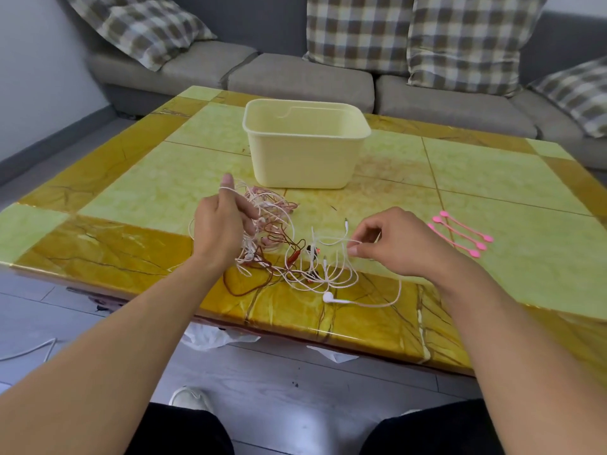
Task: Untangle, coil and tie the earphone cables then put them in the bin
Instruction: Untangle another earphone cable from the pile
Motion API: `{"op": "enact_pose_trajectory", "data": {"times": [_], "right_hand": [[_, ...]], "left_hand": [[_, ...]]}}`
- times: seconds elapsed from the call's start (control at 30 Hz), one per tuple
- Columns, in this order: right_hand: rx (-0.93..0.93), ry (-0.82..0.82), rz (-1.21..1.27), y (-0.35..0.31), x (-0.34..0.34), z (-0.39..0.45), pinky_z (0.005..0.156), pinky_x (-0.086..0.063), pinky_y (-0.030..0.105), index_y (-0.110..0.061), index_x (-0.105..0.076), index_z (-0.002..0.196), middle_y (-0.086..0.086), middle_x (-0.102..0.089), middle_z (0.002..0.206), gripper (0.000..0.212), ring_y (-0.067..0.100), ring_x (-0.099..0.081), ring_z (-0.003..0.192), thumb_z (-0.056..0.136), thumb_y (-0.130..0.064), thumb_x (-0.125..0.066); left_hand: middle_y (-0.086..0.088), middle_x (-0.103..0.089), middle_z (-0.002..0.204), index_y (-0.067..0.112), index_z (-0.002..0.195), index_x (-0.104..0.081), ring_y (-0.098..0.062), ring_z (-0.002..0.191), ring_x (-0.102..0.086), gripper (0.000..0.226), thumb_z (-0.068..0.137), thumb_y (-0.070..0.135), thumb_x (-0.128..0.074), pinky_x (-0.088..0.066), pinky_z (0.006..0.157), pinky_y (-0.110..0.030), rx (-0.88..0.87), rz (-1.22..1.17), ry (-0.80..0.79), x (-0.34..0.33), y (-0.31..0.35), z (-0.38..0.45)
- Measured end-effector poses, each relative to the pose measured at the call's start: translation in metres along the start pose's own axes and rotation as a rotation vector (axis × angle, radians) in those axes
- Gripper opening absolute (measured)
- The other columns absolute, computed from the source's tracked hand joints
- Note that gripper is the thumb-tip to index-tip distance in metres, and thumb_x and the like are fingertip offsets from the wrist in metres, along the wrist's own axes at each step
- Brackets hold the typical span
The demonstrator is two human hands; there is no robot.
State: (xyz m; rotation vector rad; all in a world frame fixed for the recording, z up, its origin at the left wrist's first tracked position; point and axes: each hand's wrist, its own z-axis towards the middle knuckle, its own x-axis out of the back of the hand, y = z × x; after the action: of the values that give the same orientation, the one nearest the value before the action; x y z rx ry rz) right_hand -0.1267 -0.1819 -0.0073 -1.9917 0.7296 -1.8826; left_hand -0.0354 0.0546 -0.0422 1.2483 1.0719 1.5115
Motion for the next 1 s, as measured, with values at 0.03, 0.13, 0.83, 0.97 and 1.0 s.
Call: {"op": "enact_pose_trajectory", "data": {"times": [0.03, 0.13, 0.83, 0.97, 1.0], "right_hand": [[0.008, 0.019, 0.027, 0.0, 0.0, 0.0, 0.059, -0.043, 0.022, -0.031, -0.075, 0.08, -0.006, -0.072, 0.077, 0.008, 0.01, -0.063, 0.07, 0.085, -0.031, -0.081], [0.029, 0.083, 0.172, -0.002, 0.003, 0.0, 0.055, -0.041, 0.016, -0.028, -0.078, 0.087, -0.004, -0.071, 0.071, 0.009, 0.002, -0.057, 0.058, 0.088, -0.037, -0.077], [0.134, -0.102, 0.183, -0.026, -0.027, 0.004, 0.081, -0.054, 0.037, -0.035, -0.071, 0.103, -0.009, -0.075, 0.094, 0.054, 0.006, -0.067, 0.081, 0.086, -0.079, -0.045], [0.198, -0.094, 0.194, -0.025, -0.027, 0.004, 0.065, -0.051, 0.046, -0.028, -0.072, 0.083, -0.003, -0.054, 0.059, 0.026, 0.021, -0.057, 0.059, 0.096, -0.048, -0.061], [0.215, -0.028, 0.248, -0.025, -0.023, 0.004, 0.068, -0.052, 0.047, -0.029, -0.072, 0.083, -0.002, -0.053, 0.06, 0.025, 0.026, -0.061, 0.064, 0.098, -0.044, -0.059]], "left_hand": [[-0.014, -0.066, 0.058, 0.005, 0.07, -0.071, -0.004, 0.054, -0.059, 0.073, 0.11, 0.045, -0.025, -0.041, 0.066, -0.023, 0.037, -0.029, 0.007, 0.003, 0.001, 0.0], [-0.005, -0.07, 0.062, 0.01, 0.084, -0.073, -0.01, 0.06, -0.062, 0.041, 0.104, 0.025, -0.04, -0.041, 0.061, -0.024, 0.049, -0.023, -0.029, 0.007, 0.002, 0.0], [0.009, -0.049, 0.048, 0.018, 0.069, -0.062, -0.003, 0.044, -0.044, 0.039, 0.104, 0.03, -0.051, -0.029, 0.051, -0.029, -0.224, 0.344, -0.514, -0.023, 0.002, -0.029], [0.005, -0.063, 0.069, 0.028, 0.08, -0.063, -0.008, 0.061, -0.055, 0.015, 0.094, 0.032, -0.066, -0.044, 0.06, -0.032, -0.242, 0.327, -0.462, -0.02, -0.007, -0.022], [0.008, -0.066, 0.075, 0.03, 0.085, -0.064, -0.007, 0.068, -0.059, 0.007, 0.091, 0.03, -0.068, -0.048, 0.065, -0.031, -0.243, 0.362, -0.442, -0.017, -0.009, -0.019]]}}
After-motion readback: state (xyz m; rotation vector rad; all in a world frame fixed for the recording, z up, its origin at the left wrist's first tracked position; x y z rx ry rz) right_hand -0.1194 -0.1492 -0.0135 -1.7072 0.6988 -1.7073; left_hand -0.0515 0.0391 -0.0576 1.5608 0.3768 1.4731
